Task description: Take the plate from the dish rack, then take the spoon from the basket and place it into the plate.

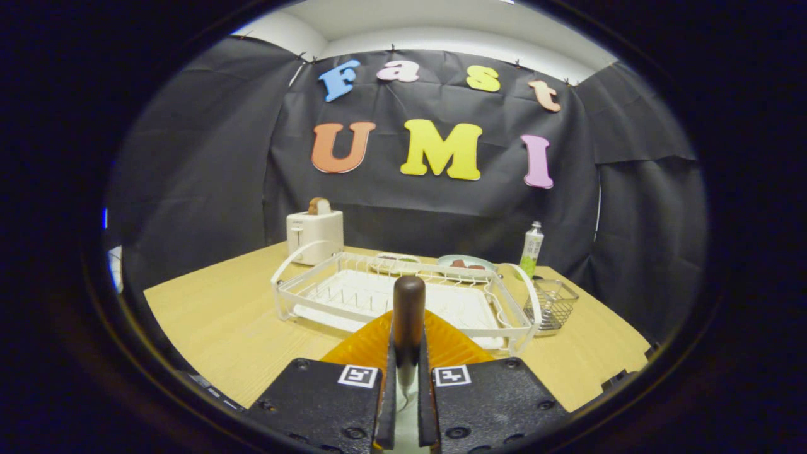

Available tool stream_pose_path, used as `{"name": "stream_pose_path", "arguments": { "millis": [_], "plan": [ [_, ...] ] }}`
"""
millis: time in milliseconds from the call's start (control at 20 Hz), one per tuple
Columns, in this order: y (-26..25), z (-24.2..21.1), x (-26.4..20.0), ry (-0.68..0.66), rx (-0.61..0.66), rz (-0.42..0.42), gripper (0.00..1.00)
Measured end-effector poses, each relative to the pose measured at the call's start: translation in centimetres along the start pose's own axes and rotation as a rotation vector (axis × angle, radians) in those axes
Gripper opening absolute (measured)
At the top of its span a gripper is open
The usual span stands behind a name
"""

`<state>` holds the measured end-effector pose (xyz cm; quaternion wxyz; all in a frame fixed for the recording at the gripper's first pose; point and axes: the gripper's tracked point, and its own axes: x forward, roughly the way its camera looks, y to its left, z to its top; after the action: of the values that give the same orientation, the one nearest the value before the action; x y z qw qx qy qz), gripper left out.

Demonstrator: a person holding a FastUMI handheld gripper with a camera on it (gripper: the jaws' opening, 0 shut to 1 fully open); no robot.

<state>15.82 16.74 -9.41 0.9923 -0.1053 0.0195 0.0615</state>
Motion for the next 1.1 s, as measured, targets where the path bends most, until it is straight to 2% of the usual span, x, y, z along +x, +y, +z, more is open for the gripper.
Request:
{"name": "stream_pose_path", "arguments": {
  "millis": [350,600,850,1050,1100],
  "plan": [
    [-1.6,1.7,-0.9,-0.059,-0.016,-0.066,0.27],
    [-3.2,1.5,0.0,0.011,-0.011,-0.108,0.31],
    [-6.2,1.2,0.9,0.174,0.105,-0.154,0.31],
    [-8.5,2.7,0.4,0.175,0.202,-0.122,0.31],
    [-9.0,3.2,-0.1,0.166,0.217,-0.116,0.35]
  ]
}}
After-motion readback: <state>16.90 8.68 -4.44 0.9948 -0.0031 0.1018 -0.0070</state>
